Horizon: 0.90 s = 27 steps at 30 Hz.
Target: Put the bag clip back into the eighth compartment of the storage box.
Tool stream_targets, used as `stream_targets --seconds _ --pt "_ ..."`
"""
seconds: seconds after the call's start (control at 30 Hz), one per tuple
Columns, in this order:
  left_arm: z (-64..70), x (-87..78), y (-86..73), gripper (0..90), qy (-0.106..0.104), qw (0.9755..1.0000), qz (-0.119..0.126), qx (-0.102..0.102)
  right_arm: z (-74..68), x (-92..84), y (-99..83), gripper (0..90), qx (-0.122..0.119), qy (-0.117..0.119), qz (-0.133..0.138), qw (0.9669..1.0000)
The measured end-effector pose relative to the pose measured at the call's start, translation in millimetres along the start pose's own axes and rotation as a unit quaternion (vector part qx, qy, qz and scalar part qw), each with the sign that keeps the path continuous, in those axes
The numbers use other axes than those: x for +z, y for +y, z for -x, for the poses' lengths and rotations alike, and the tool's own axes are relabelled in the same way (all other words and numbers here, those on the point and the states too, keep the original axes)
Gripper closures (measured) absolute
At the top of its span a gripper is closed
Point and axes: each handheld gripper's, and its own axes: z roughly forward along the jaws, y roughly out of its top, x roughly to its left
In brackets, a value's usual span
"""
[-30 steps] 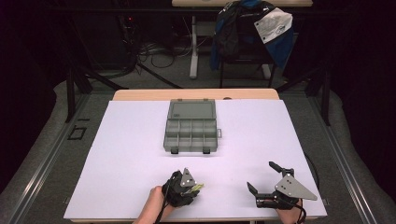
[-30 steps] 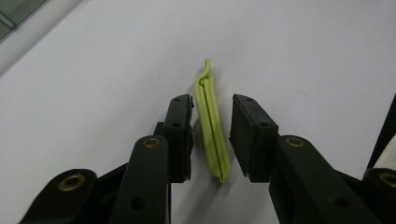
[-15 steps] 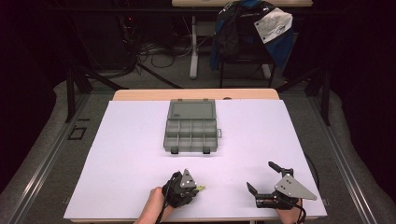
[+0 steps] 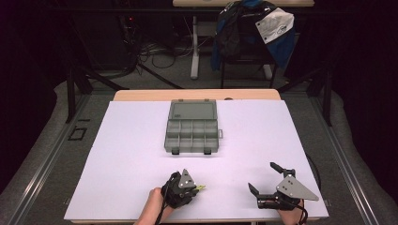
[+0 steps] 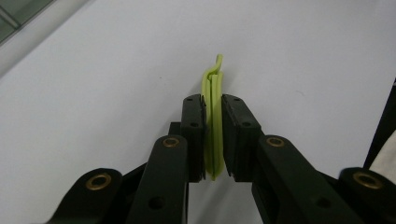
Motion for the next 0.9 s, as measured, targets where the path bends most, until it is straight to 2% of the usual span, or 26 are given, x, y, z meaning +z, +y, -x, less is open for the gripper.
stream_targets --seconds 0.9 --pt "-13.3 -5.0 -0.5 79.8 0.016 0.9997 0.013 -0.009 0.9 -0.5 -0.3 0.0 -0.001 0.0 0.001 1.0"
